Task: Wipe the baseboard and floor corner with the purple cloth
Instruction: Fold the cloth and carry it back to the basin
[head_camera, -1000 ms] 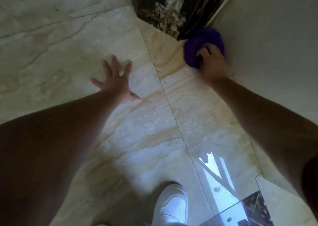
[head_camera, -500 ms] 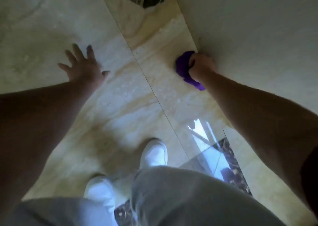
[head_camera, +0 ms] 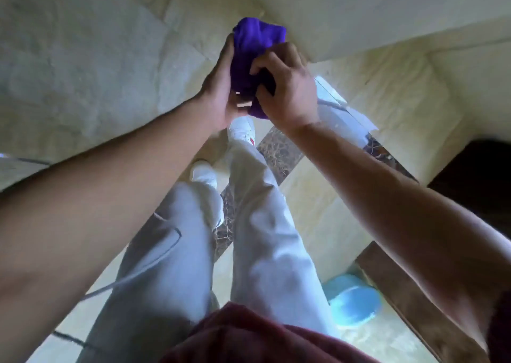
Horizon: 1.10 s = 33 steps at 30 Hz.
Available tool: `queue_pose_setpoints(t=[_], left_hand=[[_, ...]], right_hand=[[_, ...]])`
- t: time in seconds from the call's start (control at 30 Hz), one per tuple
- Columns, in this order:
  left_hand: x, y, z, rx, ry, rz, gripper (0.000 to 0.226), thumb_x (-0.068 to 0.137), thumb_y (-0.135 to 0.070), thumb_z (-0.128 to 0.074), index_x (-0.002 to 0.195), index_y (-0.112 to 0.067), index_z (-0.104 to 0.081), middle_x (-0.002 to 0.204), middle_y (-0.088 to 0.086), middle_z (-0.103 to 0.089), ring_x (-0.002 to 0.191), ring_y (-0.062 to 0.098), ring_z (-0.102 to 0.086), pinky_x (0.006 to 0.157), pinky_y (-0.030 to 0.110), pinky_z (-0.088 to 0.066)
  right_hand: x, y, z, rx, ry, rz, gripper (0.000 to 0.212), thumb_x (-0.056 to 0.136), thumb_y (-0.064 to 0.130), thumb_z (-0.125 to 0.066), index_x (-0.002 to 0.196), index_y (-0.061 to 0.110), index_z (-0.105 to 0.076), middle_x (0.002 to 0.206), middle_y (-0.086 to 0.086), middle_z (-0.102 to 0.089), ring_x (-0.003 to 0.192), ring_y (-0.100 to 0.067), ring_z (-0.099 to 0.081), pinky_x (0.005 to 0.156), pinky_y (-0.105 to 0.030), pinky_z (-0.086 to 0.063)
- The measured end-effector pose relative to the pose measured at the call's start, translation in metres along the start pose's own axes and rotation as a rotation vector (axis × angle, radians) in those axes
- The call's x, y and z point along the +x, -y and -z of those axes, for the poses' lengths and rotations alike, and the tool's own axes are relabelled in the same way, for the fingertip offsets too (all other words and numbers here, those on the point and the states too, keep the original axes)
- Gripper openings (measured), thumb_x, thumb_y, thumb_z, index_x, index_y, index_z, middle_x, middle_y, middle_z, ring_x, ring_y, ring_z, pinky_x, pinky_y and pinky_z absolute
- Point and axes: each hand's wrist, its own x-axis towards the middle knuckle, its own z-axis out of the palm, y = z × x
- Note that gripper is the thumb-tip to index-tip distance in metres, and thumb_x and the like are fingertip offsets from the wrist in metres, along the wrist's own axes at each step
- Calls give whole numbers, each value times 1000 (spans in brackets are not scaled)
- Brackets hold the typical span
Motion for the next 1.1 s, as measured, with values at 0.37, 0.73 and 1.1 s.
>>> queue_pose_setpoints(t=[0.37, 0.73, 1.1], left_hand=[[-162, 50, -102, 357, 81, -102, 28, 90, -25, -69, 117, -17, -69, 116, 13, -77, 101, 32, -75, 86, 54, -58], [-278, 294, -201, 723, 310, 219, 53, 98, -49, -53, 131, -9, -64, 129, 14, -70, 116, 25, -69, 99, 42, -55], [-341, 602, -310, 1362, 393, -7, 46, 80, -48, -75, 107, -15, -58, 105, 2, -66, 87, 15, -66, 72, 37, -54]], right_hand=[[-225, 54, 122, 527, -545, -505, 37, 82, 4, -59, 118, 5, -62, 117, -9, -65, 101, -18, -65, 84, -26, -53], [-513, -13, 142, 1568, -603, -1045, 49, 87, 55, -59, 123, 23, -68, 114, 2, -72, 104, -17, -68, 82, -35, -50], [-828, -96, 123, 1591, -1144, -1215, 43, 77, 28, -82, 114, 12, -67, 114, -11, -76, 106, -24, -73, 103, -50, -53]])
